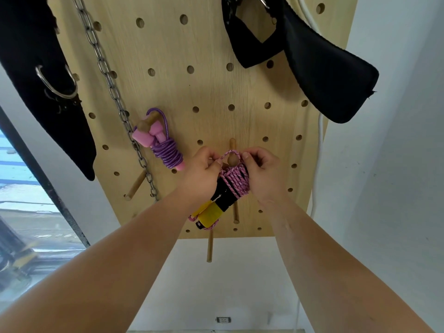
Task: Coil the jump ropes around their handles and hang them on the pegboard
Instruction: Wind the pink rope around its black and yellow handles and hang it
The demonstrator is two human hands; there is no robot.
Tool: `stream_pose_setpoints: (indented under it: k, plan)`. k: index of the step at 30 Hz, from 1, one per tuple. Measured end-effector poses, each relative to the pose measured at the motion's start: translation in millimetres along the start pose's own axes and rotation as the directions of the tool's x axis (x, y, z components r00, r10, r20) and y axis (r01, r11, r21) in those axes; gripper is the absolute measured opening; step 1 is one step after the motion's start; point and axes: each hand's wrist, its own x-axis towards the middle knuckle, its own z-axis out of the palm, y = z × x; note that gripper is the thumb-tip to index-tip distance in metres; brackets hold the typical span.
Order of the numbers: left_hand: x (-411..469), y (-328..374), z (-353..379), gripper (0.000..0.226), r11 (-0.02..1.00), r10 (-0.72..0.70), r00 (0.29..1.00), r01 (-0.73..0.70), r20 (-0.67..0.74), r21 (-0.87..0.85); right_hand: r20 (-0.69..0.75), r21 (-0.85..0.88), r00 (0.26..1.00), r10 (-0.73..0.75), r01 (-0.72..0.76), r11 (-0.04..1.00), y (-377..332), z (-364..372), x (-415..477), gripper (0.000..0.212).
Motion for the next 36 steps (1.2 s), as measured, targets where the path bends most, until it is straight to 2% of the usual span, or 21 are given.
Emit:
stream_pose_setpoints:
  k: [5,10,13,16,20,22,28,36]
  plan:
    - [11.6,-3.1,-0.1,0.007,0.994,0.067,0.994,-0.074,0.085,0.084,0.07,-0.136,0.992,-0.106,0.115,0.984,16.2,1.6,9.8,0.014]
    - [36.5,-3.7,2.9,0.008,0.985,0.101,0.994,-0.105,0.036,0.134,0.104,-0.202,0.976,-0.192,0.21,0.957,29.6,-0.5,17.9,0.018]
    - [46.5,-4.9,7.2,0.009,0.983,0.105,0.994,-0.105,0.002,0.148,0.084,-0.249,0.976,-0.199,0.214,0.945,32.6,0.5,23.0,0.019]
    - [47.4,-9.8,12.0,0.009,0.969,0.132,0.986,-0.106,-0.102,0.225,0.057,-0.284,0.979,-0.198,0.206,0.936,32.6,3.9,23.7,0.021]
    - [43.5,-20.2,13.3,0.014,0.973,0.128,0.978,-0.091,-0.165,0.214,0.043,-0.304,0.988,-0.147,0.153,0.94,35.1,8.8,16.5,0.037]
    - [41.2,-24.4,13.1,0.018,0.975,0.101,0.981,-0.065,-0.164,0.211,0.023,-0.314,0.992,-0.121,0.123,0.941,42.3,10.6,12.3,0.045]
    - [30.2,-37.8,11.6,0.014,0.961,0.122,0.987,-0.091,-0.105,0.261,0.012,-0.299,0.998,-0.059,0.06,0.952,55.6,6.1,2.3,0.038]
    - [13.4,-38.9,1.3,0.023,0.888,0.242,0.968,-0.193,-0.068,0.418,-0.014,-0.36,0.998,-0.066,0.056,0.931,54.1,2.1,-15.6,0.048]
